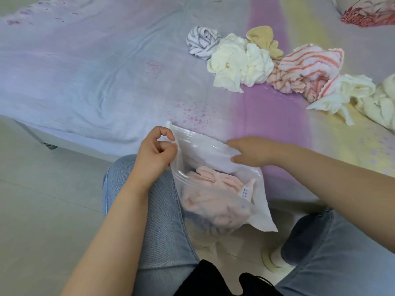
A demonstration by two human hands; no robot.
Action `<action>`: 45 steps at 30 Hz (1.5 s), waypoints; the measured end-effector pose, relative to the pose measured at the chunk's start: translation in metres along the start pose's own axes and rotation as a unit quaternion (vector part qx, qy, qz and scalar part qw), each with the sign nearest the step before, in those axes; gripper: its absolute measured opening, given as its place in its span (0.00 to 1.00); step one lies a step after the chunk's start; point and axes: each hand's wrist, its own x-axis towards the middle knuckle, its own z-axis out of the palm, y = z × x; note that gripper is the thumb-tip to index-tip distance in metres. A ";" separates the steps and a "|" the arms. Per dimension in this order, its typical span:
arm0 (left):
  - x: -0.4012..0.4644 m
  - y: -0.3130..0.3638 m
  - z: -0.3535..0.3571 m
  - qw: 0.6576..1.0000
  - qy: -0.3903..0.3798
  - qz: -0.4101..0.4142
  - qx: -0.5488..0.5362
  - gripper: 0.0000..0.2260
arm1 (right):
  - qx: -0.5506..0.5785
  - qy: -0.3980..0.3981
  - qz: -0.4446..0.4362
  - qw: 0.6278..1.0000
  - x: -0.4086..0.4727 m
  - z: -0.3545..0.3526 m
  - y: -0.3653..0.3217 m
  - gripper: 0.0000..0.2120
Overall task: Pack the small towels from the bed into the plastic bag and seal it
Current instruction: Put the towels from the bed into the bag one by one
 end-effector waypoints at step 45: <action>0.088 0.041 0.071 0.869 -0.359 -0.027 0.339 0.09 | 0.303 0.266 0.161 0.901 0.164 -0.077 0.126 0.20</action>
